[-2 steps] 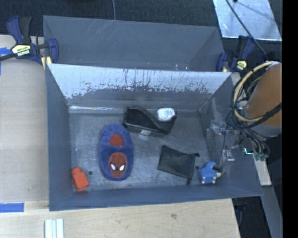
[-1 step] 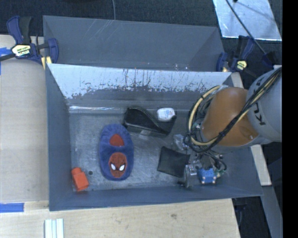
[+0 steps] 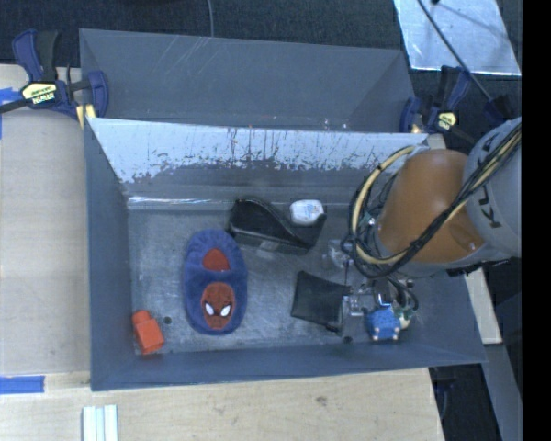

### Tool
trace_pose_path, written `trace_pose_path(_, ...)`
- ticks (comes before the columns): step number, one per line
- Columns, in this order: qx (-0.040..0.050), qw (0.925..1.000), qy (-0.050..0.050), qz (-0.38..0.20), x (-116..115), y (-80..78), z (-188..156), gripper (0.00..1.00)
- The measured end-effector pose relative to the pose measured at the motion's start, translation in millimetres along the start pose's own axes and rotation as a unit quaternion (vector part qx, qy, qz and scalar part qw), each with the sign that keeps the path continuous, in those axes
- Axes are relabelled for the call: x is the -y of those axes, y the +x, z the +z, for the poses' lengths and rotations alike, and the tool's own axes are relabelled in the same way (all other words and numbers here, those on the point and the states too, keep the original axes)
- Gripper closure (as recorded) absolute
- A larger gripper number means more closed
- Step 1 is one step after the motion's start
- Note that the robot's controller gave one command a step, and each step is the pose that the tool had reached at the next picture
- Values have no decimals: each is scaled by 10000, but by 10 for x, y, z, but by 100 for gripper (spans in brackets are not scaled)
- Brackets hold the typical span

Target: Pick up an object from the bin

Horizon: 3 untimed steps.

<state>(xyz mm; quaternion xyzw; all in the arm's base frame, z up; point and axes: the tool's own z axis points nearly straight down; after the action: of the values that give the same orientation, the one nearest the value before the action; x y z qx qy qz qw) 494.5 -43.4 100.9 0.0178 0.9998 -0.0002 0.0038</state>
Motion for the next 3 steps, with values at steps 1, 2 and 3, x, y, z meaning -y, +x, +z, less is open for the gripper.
trace_pose_path(1,-49,9983,0,580,-97,111,10,0)
trace_pose_path(2,-71,9918,3,1274,-24,14,317,0)
trace_pose_path(3,-69,9920,6,1258,-22,10,318,0)
